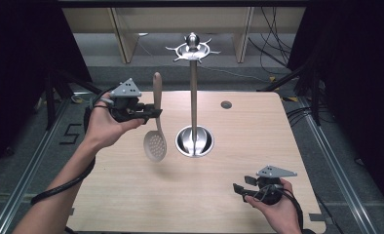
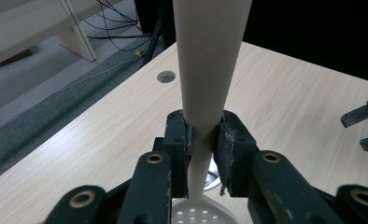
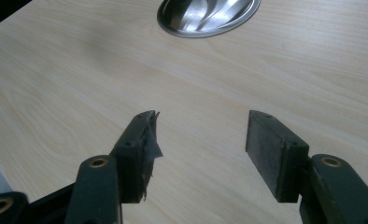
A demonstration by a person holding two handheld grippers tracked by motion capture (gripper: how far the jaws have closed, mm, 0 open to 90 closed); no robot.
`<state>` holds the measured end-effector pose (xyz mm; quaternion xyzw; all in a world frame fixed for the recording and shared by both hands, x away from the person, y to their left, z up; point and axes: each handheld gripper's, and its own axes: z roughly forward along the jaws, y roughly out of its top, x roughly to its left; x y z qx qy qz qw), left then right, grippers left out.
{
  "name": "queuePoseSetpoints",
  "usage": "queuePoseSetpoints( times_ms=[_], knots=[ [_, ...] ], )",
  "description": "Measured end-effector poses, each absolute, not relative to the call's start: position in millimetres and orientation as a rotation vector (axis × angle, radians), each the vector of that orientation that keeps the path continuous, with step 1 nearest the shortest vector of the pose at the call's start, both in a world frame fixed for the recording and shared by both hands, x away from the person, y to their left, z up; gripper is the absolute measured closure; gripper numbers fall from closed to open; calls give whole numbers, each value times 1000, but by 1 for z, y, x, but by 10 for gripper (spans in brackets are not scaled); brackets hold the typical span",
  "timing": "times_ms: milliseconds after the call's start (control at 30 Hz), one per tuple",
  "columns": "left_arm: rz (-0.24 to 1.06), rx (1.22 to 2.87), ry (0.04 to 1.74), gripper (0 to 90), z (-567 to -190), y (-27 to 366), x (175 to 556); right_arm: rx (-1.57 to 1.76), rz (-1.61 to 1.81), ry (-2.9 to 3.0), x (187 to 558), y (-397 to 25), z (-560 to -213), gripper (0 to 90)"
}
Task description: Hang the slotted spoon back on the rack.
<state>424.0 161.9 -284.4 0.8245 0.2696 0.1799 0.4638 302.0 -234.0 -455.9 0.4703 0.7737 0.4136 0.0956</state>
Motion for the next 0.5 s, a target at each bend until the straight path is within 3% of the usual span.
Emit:
queuePoseSetpoints(
  times_ms=[500],
  knots=[
    [396,2034,650,748,-270,155,436,1396,1223,2292,302,-234,-456,440]
  ],
)
